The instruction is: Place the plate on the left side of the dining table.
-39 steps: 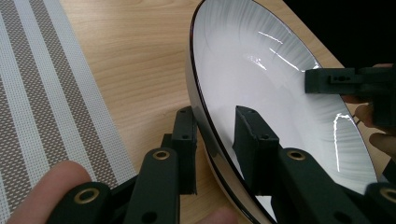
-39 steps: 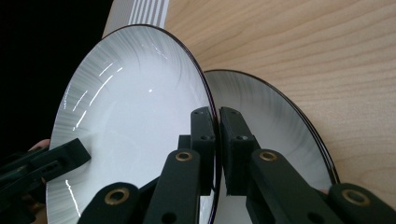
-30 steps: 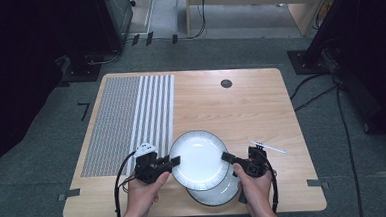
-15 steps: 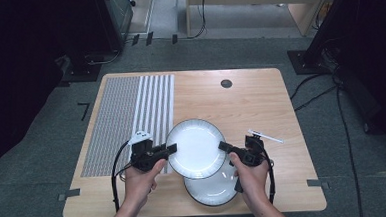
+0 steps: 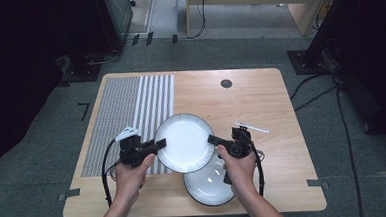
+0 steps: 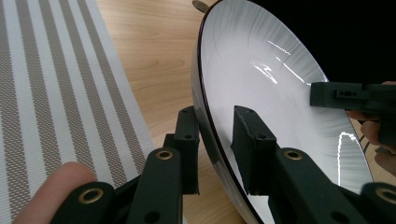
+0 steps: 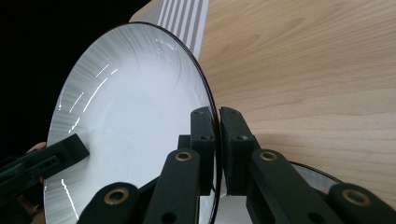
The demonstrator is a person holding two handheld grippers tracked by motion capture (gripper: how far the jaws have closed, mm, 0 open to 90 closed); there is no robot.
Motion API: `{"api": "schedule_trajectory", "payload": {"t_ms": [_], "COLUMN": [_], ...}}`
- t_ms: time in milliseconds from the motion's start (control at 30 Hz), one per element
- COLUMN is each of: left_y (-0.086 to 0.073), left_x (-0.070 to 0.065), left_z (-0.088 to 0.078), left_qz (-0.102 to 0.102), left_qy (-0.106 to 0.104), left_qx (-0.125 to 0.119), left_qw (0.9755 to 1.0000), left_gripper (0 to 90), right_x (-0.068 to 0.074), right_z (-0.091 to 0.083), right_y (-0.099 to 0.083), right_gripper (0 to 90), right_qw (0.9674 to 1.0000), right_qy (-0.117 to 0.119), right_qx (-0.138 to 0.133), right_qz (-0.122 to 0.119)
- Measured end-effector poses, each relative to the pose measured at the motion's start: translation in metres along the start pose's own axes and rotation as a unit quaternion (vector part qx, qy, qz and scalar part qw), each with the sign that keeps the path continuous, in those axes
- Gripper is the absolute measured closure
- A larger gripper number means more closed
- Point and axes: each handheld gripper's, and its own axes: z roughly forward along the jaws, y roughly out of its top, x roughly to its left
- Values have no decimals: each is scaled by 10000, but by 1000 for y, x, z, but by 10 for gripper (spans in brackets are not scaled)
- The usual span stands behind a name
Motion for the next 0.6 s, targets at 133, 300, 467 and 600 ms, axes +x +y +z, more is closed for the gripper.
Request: {"api": "schedule_trajectory", "payload": {"t_ms": [133,300,467,600], "left_y": [3,5,8,9], "left_x": [6,15,22,30], "left_z": [-5,-7,-9,-11], "left_qz": [7,-22,-48,-148], "left_qy": [140,200,295,358], "left_qx": [-110,-122,-156,-172], "left_qw": [9998,9997,9994,9991], "left_gripper": [723,721,713,701], "right_x": [7,16,24,32], "right_z": [7,18,27,34], "right_y": [2,5,8,10], "right_gripper": [854,854,853,854], "right_qw": [9999,9999,9999,9997], "right_qy": [90,79,30,5], "right_qx": [54,115,128,151], "right_qz": [-14,-12,-107,-166]}}
